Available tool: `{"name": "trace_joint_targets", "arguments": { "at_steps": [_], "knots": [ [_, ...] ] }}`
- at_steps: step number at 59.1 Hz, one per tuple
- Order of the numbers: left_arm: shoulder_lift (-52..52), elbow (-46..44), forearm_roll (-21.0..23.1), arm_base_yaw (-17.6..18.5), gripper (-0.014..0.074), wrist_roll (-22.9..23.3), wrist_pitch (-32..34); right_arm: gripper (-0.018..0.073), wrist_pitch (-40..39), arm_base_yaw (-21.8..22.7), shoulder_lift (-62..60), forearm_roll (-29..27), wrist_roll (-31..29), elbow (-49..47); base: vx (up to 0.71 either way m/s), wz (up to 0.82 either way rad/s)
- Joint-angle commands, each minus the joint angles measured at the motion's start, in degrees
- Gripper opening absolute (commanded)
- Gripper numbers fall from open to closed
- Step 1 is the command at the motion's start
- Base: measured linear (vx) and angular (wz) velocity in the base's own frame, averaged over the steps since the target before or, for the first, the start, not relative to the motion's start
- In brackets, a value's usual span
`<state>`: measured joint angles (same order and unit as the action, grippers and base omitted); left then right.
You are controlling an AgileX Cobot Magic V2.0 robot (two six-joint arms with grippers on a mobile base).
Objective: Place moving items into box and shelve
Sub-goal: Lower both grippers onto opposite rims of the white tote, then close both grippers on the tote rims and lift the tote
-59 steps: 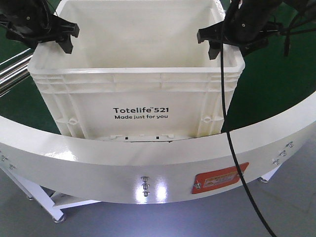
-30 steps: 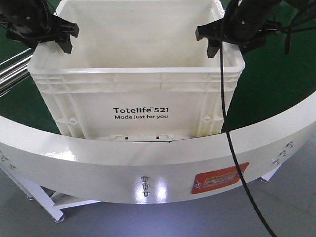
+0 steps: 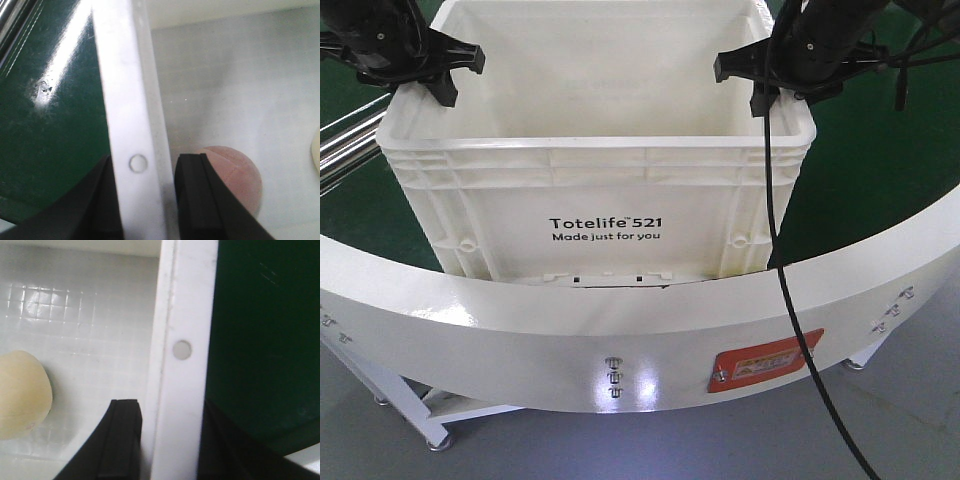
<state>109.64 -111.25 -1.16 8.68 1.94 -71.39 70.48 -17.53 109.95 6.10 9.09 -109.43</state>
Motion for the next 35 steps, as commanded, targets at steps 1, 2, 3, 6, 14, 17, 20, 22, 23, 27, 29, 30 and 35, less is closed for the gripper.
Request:
{"name": "trace_joint_targets", "arguments": {
  "at_steps": [1,2,3,6,14,17,20,22,23,27,29,30,35],
  "knots": [
    [-3.3,-1.9,-1.6,0.2,0.0157,0.0,0.2,0.0108,-2.2,0.2,-3.2,1.2,-0.2,-1.8,0.0,0.0],
    [-3.3,-1.9,-1.6,0.2,0.015,0.0,0.2,0.0104,-2.2,0.2,-3.2,1.2,-0.2,-1.8,0.0,0.0],
    [-3.3,-1.9,-1.5,0.2,0.0145,0.0,0.2,0.0102,-2.3,0.2,-3.2,1.2,-0.2,-1.8,0.0,0.0],
    [-3.3,-1.9,-1.3,0.2,0.0134,0.0,0.2,0.0097,-2.7,0.2,-3.2,1.2,-0.2,-1.8,0.0,0.0],
    [-3.5,-1.9,-0.3,0.2,0.0122,0.0,0.2,0.0097,-3.4,0.2,-3.3,1.3,-0.2,-1.8,0.0,0.0],
    [-3.8,-2.0,-0.3,0.2,0.0122,0.0,0.3,0.0097,-3.6,0.2,-3.6,1.8,-0.2,-1.9,0.0,0.0],
    [-4.5,-2.1,-0.4,0.2,0.0122,0.0,0.7,0.0098,-4.2,0.2,-4.2,2.6,-0.2,-1.9,0.0,0.0],
    [-5.0,-2.1,-0.4,0.2,0.0123,0.0,1.2,0.0099,-4.5,0.2,-4.6,3.0,-0.2,-1.9,0.0,0.0],
    [-5.3,-2.1,-0.5,0.2,0.0123,0.0,1.5,0.0099,-4.7,0.2,-4.7,3.1,-0.2,-1.9,0.0,0.0],
    [-6.9,-2.1,-0.5,0.2,0.0123,0.1,2.4,0.0099,-5.4,0.2,-6.0,3.6,0.1,-1.9,0.0,0.0],
    [-7.6,-2.1,-0.5,0.2,0.0125,0.6,2.7,0.0099,-5.7,0.2,-6.8,4.1,0.5,-1.9,0.0,0.0],
    [-8.0,-2.1,-0.5,0.2,0.0125,0.8,2.9,0.0099,-5.8,0.2,-7.0,4.3,0.6,-1.9,0.0,0.0],
    [-10.2,-2.1,-0.5,0.2,0.0127,2.1,3.7,0.0099,-6.1,0.2,-8.5,4.9,1.5,-1.9,0.0,0.0]
  ]
}}
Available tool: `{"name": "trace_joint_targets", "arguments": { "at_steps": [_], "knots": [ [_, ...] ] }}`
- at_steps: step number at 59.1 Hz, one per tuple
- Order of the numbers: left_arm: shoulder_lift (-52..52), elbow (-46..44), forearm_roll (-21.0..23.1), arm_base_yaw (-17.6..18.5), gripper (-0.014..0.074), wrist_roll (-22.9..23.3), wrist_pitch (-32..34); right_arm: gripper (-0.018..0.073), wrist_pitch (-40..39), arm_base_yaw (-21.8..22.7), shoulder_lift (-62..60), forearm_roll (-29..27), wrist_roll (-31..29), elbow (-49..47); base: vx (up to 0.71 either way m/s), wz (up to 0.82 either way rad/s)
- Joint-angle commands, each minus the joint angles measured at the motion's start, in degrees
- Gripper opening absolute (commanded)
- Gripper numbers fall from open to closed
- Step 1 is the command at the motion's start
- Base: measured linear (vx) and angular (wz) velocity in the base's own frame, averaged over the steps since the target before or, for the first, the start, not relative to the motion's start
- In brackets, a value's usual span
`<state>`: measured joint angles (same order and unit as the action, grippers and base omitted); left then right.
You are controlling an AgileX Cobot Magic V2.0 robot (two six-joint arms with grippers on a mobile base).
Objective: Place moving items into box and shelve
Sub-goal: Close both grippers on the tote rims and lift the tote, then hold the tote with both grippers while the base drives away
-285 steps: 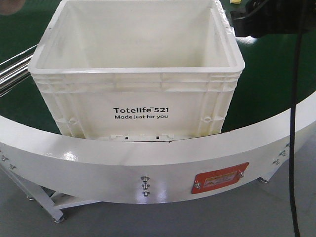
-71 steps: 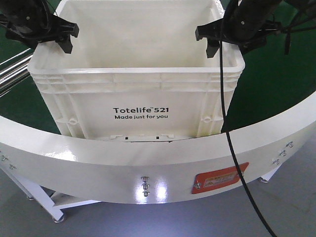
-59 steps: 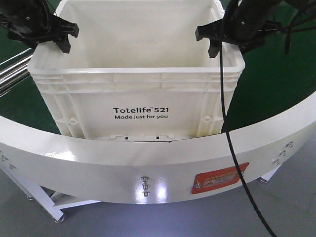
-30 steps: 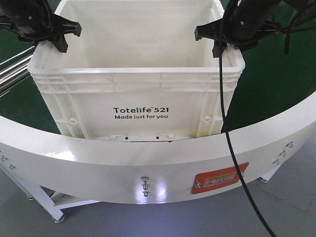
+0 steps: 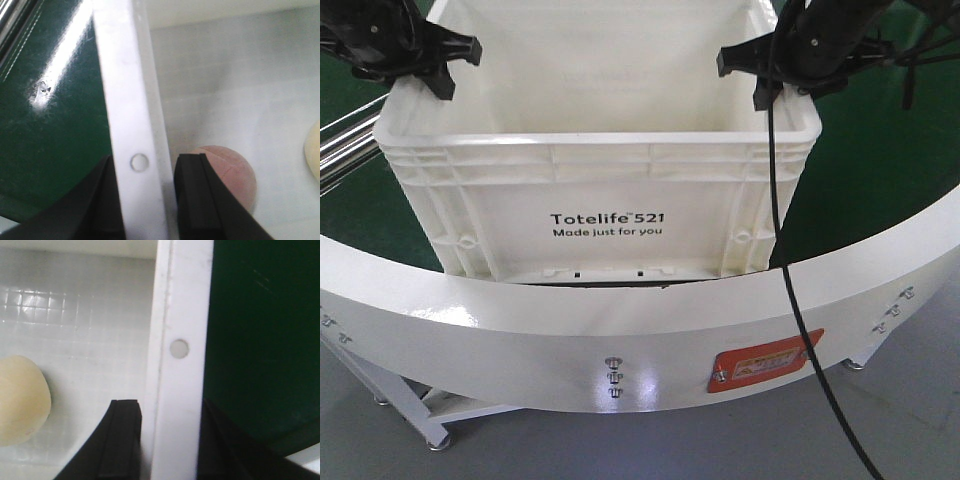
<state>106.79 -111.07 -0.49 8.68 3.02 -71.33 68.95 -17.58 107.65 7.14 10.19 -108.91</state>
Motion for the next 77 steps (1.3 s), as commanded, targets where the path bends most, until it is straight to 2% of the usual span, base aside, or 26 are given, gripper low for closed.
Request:
{"name": "trace_joint_targets", "arguments": {
  "at_steps": [1,9,17,25,32,39,48,55,65,77],
  "knots": [
    [-7.7,-2.2,-1.2,0.2,0.0127,1.2,3.8,0.0099,-4.5,0.2,-6.7,3.9,0.7,-2.4,0.0,0.0],
    [-11.2,-2.2,-1.2,0.2,0.0131,2.3,5.0,0.0099,-5.2,-0.6,-9.3,4.8,2.2,-2.3,0.0,0.0],
    [-13.6,-2.0,-2.2,0.6,0.0134,3.8,4.1,0.0099,-4.6,-4.3,-11.8,11.7,6.0,-1.4,0.0,0.0],
    [-18.0,1.4,-9.4,4.1,0.0142,6.9,5.6,0.0099,-6.0,-7.5,-15.5,17.5,11.5,3.6,0.0,0.0],
    [-23.2,7.4,-13.2,7.5,0.0148,11.7,8.8,0.0099,-7.9,-8.4,-19.7,17.7,12.8,10.1,0.0,0.0],
    [-29.7,17.0,-13.4,9.9,0.0149,14.1,14.4,0.0099,-10.4,-10.7,-25.1,17.7,14.2,15.7,0.0,0.0],
    [-37.6,28.9,-13.4,13.1,0.0153,15.8,20.4,0.0101,-9.8,-13.9,-30.6,19.1,16.6,21.4,0.0,0.0],
    [-42.0,35.7,-14.4,14.8,0.0159,18.4,21.1,0.0103,-10.0,-15.7,-33.4,20.1,19.0,26.5,0.0,0.0],
    [-46.8,42.8,-20.0,16.3,0.0166,23.3,21.8,0.0109,-10.1,-17.3,-34.7,21.8,22.5,32.0,0.0,0.0],
    [-47.2,43.6,-21.0,16.3,0.0169,23.2,21.0,0.011,-10.1,-17.3,-34.7,22.0,23.7,32.5,0.0,0.0]
  ]
}}
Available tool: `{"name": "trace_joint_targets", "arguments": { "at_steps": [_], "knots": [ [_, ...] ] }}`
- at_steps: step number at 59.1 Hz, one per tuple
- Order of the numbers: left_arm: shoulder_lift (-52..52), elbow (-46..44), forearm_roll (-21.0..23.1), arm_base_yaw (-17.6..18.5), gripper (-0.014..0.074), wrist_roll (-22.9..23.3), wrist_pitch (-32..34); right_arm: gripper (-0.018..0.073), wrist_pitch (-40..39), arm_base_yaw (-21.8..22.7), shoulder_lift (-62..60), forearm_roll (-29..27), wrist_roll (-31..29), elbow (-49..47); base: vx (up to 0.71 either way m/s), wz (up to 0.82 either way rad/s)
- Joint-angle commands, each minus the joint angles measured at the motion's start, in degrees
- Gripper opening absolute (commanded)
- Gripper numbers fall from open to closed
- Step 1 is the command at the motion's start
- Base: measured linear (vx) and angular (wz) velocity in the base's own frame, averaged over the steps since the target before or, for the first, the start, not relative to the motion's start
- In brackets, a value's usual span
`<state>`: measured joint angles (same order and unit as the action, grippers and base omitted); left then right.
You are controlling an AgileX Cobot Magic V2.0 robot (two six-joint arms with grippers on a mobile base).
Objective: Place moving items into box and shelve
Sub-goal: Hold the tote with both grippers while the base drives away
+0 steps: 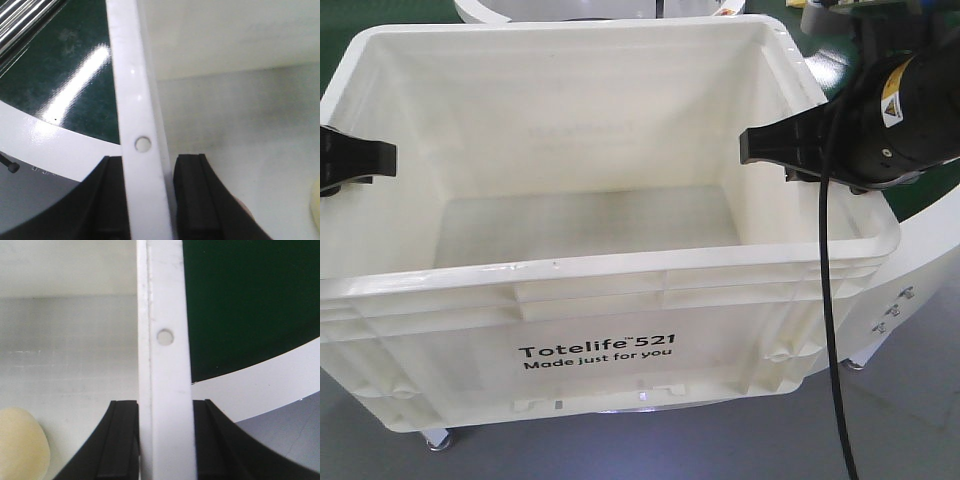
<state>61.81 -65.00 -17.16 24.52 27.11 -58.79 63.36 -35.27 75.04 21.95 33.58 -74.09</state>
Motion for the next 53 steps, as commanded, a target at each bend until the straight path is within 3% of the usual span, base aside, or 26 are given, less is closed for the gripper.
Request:
{"name": "trace_joint_targets", "arguments": {
  "at_steps": [1,21,53],
  "knots": [
    [-2.2,-2.4,-4.2,0.4,0.0169,-0.9,8.6,0.011,-4.5,0.4,-2.1,7.2,0.3,-2.3,0.0,0.0],
    [-2.2,-2.4,-4.2,0.4,0.0169,-0.9,11.1,0.011,-3.5,0.4,-2.1,7.1,2.7,-2.3,0.0,0.0],
    [-2.2,-2.4,-4.1,0.4,0.0169,-0.9,9.0,0.011,-0.9,0.4,-2.1,7.2,2.5,-2.3,0.0,0.0]
  ]
}}
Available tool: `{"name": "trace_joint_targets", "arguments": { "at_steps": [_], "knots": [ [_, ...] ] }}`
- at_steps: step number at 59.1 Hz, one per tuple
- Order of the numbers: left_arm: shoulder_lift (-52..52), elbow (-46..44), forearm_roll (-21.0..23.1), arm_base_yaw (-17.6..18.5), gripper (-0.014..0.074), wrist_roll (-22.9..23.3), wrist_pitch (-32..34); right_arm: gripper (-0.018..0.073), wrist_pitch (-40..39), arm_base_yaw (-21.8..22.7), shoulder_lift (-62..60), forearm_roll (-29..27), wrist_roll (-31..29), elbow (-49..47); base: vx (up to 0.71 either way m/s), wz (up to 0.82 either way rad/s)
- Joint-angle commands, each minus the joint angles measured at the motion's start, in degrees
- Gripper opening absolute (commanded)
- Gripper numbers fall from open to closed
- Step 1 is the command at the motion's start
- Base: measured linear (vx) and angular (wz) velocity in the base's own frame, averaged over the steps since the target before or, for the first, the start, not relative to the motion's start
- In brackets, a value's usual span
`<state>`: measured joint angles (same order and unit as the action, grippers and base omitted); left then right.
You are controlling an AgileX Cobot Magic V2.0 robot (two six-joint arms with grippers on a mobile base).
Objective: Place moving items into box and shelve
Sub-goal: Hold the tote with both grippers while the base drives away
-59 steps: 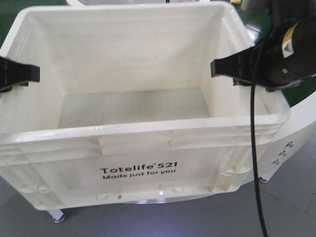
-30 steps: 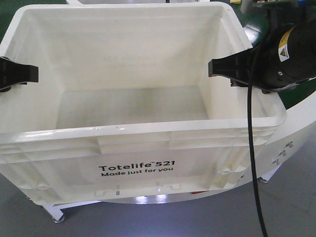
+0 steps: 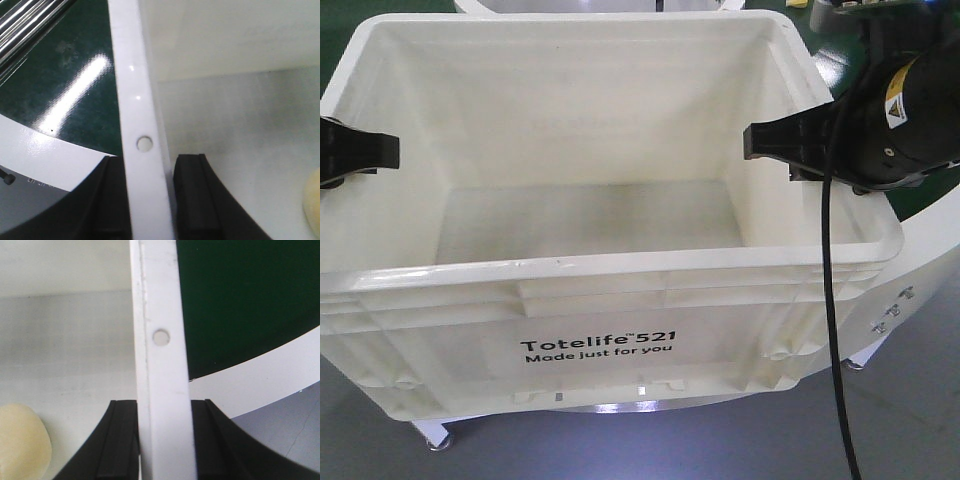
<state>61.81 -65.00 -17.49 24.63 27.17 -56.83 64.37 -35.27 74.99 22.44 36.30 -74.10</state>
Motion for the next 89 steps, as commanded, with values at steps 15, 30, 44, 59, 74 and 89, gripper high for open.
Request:
{"name": "trace_joint_targets", "arguments": {
  "at_steps": [15,30,44,59,74,89],
  "knots": [
    [-2.2,-2.4,-3.8,0.3,0.0169,-1.0,7.0,0.011,-1.9,0.4,-2.0,6.7,-0.2,-2.3,0.0,0.0],
    [-2.2,-2.4,-3.8,0.3,0.0169,-1.0,7.0,0.011,-1.9,0.4,-2.0,6.7,-0.2,-2.3,0.0,0.0],
    [-2.2,-2.4,-3.8,0.3,0.0169,-1.0,7.0,0.011,-1.9,0.4,-2.0,6.7,-0.2,-2.3,0.0,0.01],
    [-2.2,-2.4,-3.8,0.3,0.0169,-1.0,7.0,0.011,-1.9,0.4,-2.0,6.7,-0.2,-2.3,-0.03,0.1],
    [-2.2,-2.4,-3.8,0.3,0.0169,-1.0,7.0,0.011,-1.9,0.4,-2.0,6.7,-0.2,-2.3,-0.07,0.28],
    [-2.2,-2.4,-3.8,0.3,0.0169,-1.0,7.0,0.011,-2.0,0.4,-2.0,6.7,-0.2,-2.3,-0.07,0.35]
  ]
}}
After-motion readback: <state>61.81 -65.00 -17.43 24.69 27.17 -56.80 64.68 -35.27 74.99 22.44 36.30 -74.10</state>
